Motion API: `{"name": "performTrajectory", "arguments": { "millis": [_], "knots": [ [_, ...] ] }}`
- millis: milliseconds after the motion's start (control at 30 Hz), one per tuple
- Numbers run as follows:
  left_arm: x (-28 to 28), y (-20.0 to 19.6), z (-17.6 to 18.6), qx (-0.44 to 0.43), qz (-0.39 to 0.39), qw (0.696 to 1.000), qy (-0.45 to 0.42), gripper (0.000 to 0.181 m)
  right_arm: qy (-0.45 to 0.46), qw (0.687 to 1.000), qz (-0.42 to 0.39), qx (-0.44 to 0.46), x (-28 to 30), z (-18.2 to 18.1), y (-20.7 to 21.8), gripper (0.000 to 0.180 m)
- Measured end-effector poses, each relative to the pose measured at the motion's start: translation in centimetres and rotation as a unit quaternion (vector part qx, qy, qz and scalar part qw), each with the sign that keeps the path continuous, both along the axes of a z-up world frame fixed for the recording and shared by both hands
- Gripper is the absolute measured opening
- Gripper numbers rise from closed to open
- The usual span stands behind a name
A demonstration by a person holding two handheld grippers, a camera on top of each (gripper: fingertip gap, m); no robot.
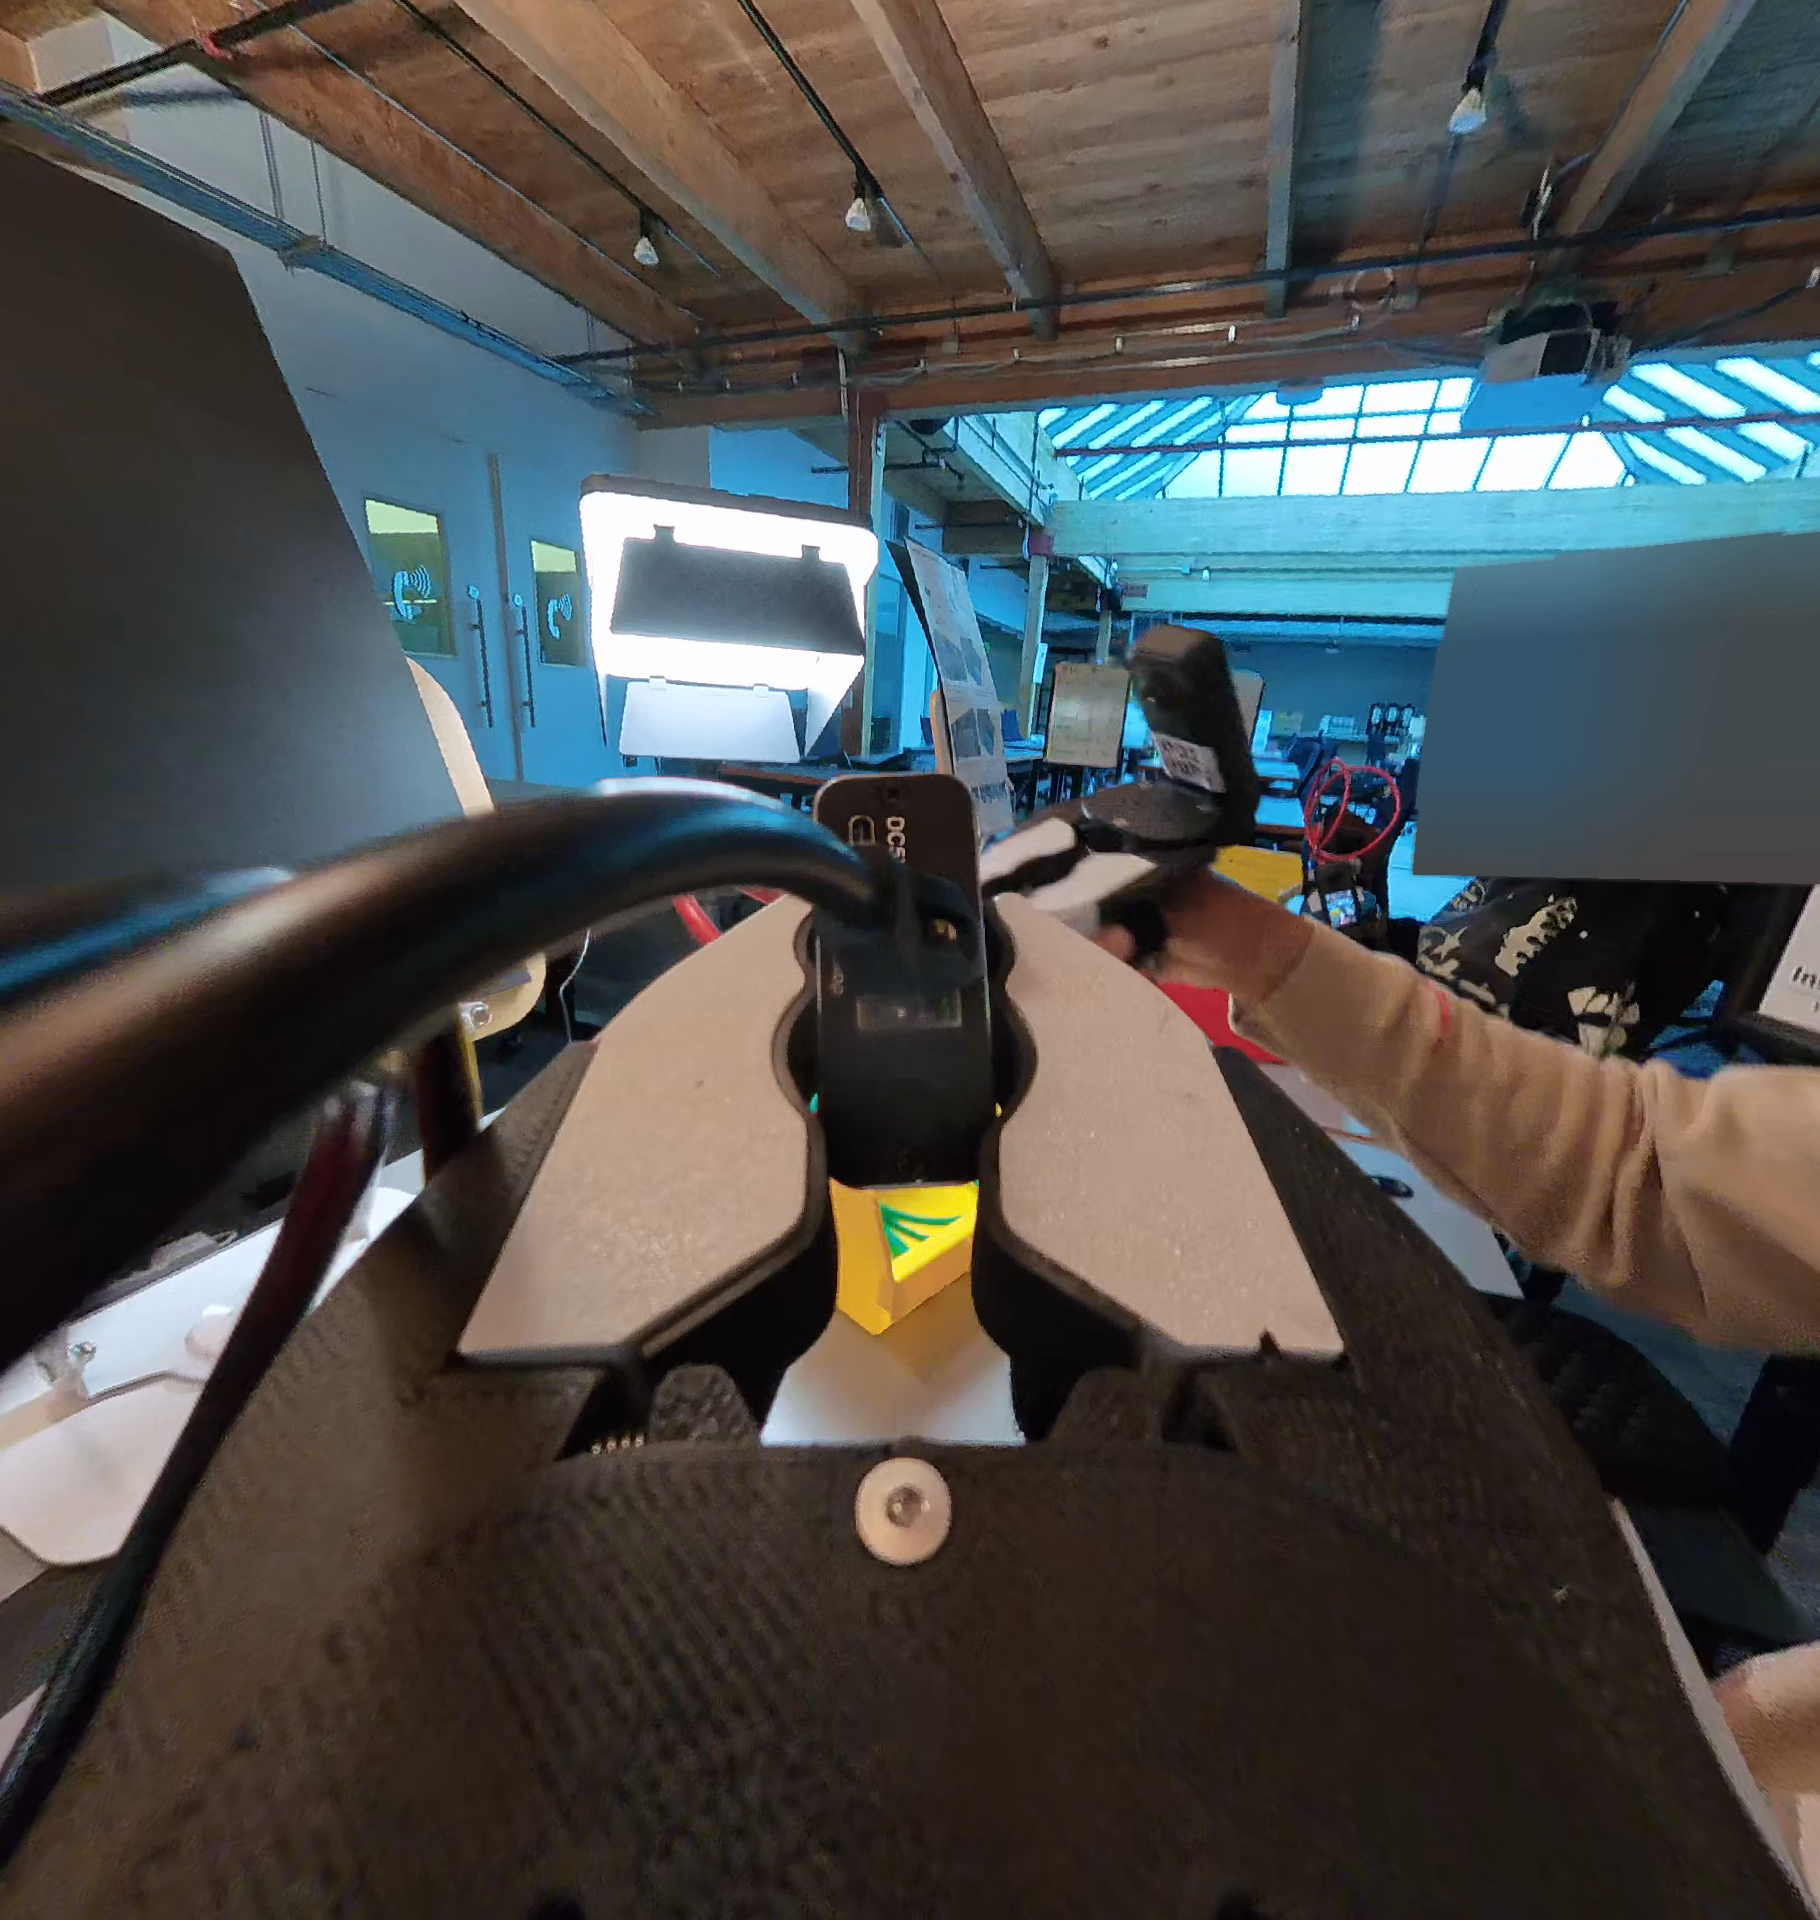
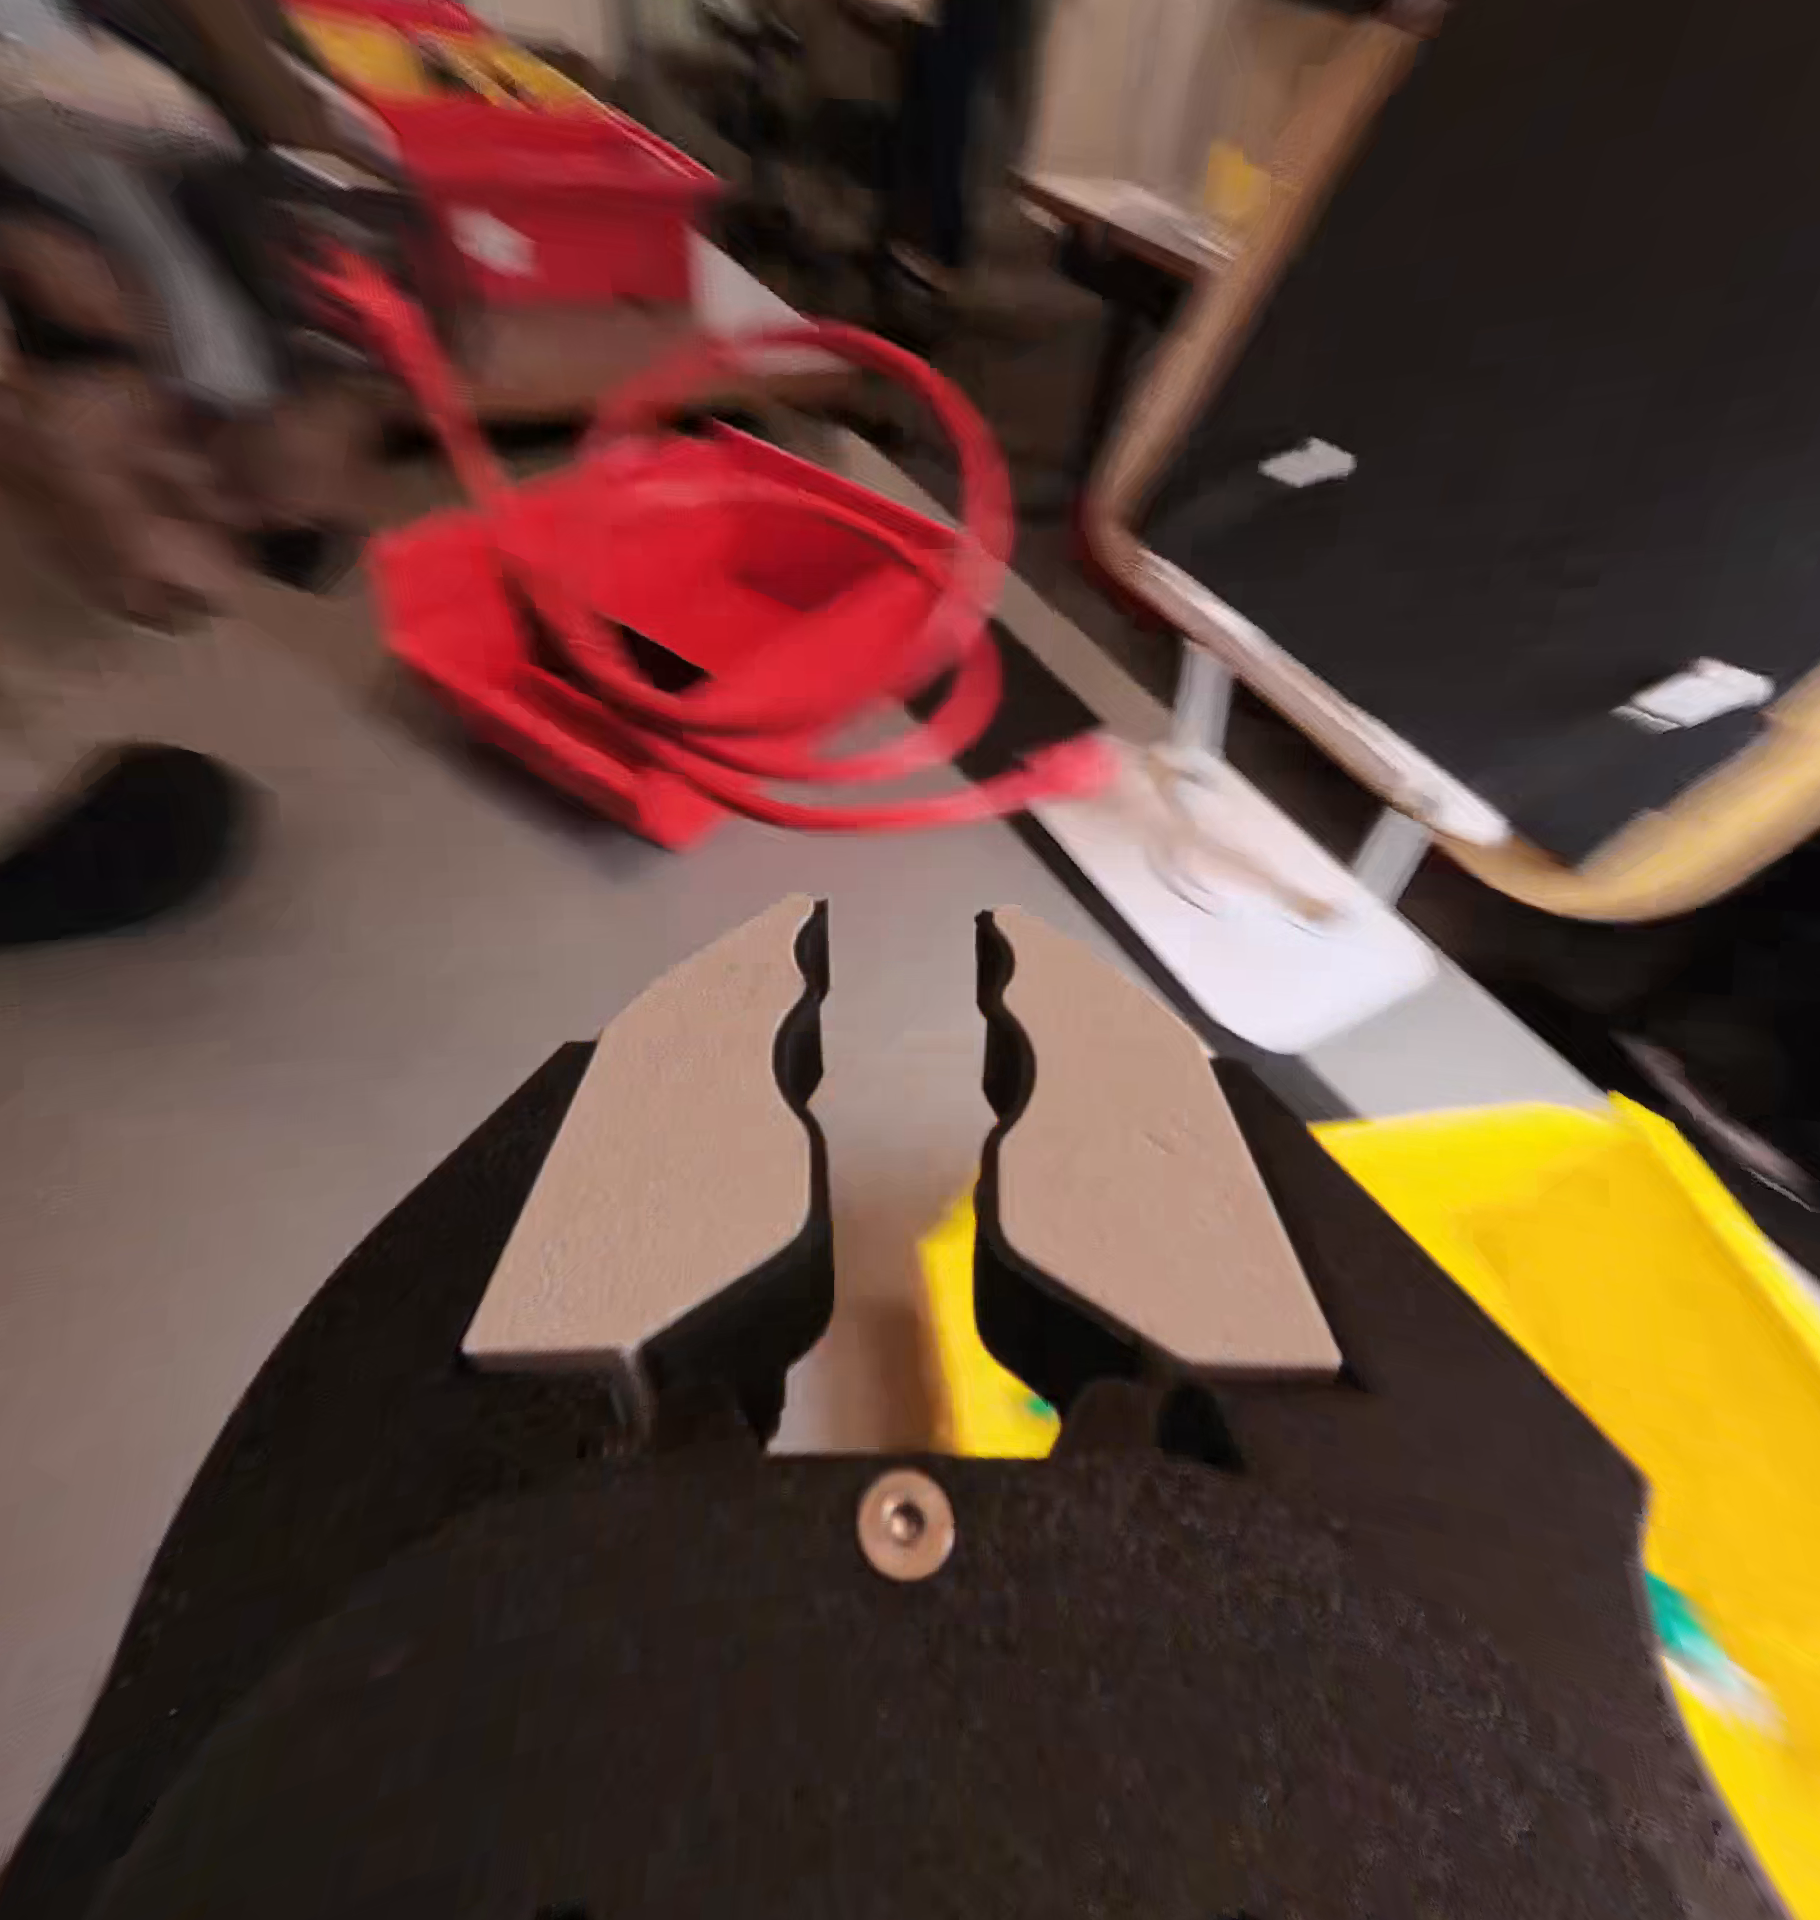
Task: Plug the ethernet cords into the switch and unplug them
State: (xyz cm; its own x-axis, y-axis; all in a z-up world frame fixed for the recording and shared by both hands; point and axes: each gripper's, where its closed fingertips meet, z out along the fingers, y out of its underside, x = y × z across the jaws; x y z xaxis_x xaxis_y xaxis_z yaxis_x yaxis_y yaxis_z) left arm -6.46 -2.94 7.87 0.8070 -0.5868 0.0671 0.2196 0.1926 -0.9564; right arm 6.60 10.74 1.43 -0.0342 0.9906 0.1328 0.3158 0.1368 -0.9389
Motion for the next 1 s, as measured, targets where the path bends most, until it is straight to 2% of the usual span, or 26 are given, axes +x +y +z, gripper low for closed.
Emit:
{"name": "performTrajectory", "arguments": {
  "millis": [67, 133, 233, 367, 500, 633, 700, 833, 1000],
  "knots": [
    [-0.3, 0.0, 0.2, 0.009, 0.005, 1.000, -0.025, 0.027, 0.033, 0.989, 0.126, -0.066, -2.0, 0.0, -7.4, 0.021],
    [-0.6, 0.0, 0.5, 0.018, 0.004, 0.998, -0.055, 0.027, 0.042, 0.972, 0.206, -0.108, -4.1, -1.2, -13.2, 0.022],
    [-0.6, -0.3, 1.0, 0.031, -0.007, 0.995, -0.095, 0.027, 0.096, 0.959, 0.221, -0.146, -8.2, -2.3, -17.6, 0.029],
    [-0.2, -0.9, 1.5, 0.039, -0.032, 0.991, -0.125, 0.026, 0.208, 0.931, 0.186, -0.237, -12.2, 0.5, -17.5, 0.032],
    [0.2, -1.4, 1.9, 0.047, -0.048, 0.989, -0.131, 0.026, 0.276, 0.913, 0.166, -0.252, -12.2, 4.3, -15.8, 0.036],
    [1.4, -1.0, 1.2, 0.029, -0.073, 0.991, -0.104, 0.028, 0.296, 0.906, 0.157, -0.258, -10.8, 5.9, -14.3, 0.034],
    [2.4, -0.8, 0.6, 0.019, -0.086, 0.992, -0.087, 0.027, 0.300, 0.906, 0.158, -0.252, -10.0, 6.3, -13.8, 0.027],
    [3.8, -0.8, 0.0, 0.003, -0.106, 0.992, -0.063, 0.027, 0.270, 0.921, 0.184, -0.212, -8.9, 6.3, -13.8, 0.022],
    [4.6, -1.0, -0.5, -0.018, -0.129, 0.991, -0.044, 0.027, 0.260, 0.922, 0.212, -0.191, -8.1, 6.1, -14.2, 0.019]
  ]
}}
